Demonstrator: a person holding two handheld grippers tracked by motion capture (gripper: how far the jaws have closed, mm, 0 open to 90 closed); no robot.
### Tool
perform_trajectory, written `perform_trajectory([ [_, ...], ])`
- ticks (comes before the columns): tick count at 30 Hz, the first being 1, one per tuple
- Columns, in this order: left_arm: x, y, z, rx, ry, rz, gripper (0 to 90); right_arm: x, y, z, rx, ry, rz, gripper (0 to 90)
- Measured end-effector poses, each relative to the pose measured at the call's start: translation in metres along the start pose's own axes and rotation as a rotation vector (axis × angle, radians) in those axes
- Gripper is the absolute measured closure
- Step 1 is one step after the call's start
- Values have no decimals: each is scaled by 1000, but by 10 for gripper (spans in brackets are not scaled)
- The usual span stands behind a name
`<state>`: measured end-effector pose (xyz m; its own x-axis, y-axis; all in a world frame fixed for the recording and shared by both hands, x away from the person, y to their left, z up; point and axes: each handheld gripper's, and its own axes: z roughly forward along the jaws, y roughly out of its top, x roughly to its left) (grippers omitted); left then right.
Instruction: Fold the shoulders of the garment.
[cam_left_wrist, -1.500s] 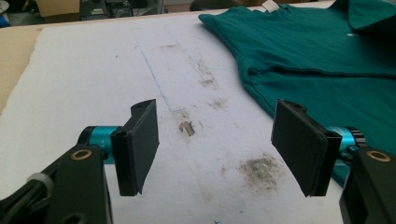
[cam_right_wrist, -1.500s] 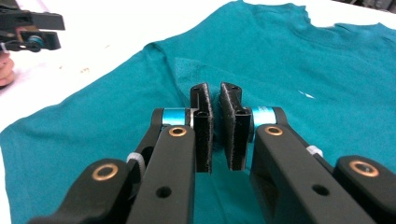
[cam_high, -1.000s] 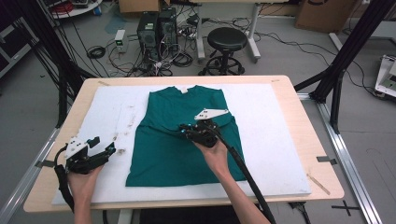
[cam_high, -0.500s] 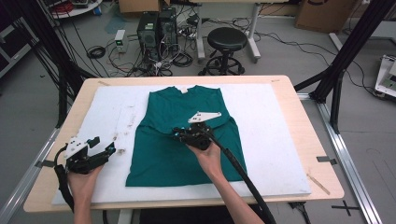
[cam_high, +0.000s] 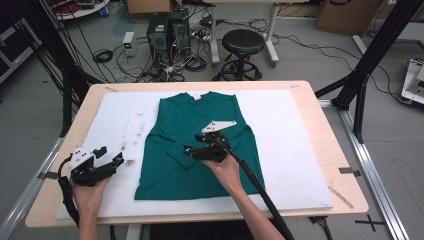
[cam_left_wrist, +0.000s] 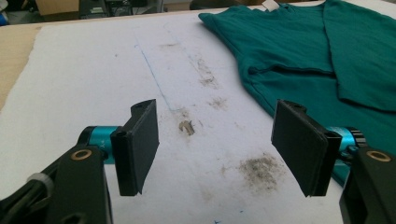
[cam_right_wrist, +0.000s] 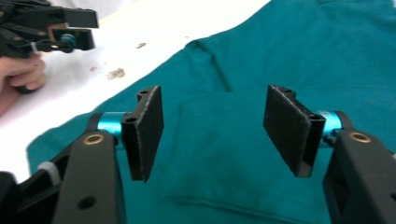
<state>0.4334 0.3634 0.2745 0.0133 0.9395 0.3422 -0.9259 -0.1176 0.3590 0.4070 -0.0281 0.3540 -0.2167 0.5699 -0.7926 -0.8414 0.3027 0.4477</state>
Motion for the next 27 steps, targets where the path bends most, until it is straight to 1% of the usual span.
perform_trajectory([
  [3,0,0,0,1,0,-1,320,-3,-1,-8,4,-31,-4,307],
  [5,0,0,0,2,-1,0,320,-5,-3,-13,6,-46,-10,285],
  [10,0,0,0,4,0,2,320,-11,-9,-29,-4,-101,-32,233],
  [12,0,0,0,3,0,3,320,-13,-11,-36,-1,-114,-34,228],
  [14,0,0,0,2,-1,5,320,-16,-14,-45,-4,-133,-47,225],
  [15,0,0,0,3,-1,6,320,-17,-17,-50,-7,-152,-55,225],
  [18,-1,0,0,1,0,4,320,-22,-24,-61,-18,-184,-64,225],
  [20,-1,0,0,3,1,9,320,-27,-30,-70,-25,-205,-60,225],
  [24,-1,0,0,-3,2,6,320,-37,-41,-86,-35,-230,-35,225],
  [27,-1,0,0,-5,3,11,320,-43,-49,-97,-44,-254,-31,225],
])
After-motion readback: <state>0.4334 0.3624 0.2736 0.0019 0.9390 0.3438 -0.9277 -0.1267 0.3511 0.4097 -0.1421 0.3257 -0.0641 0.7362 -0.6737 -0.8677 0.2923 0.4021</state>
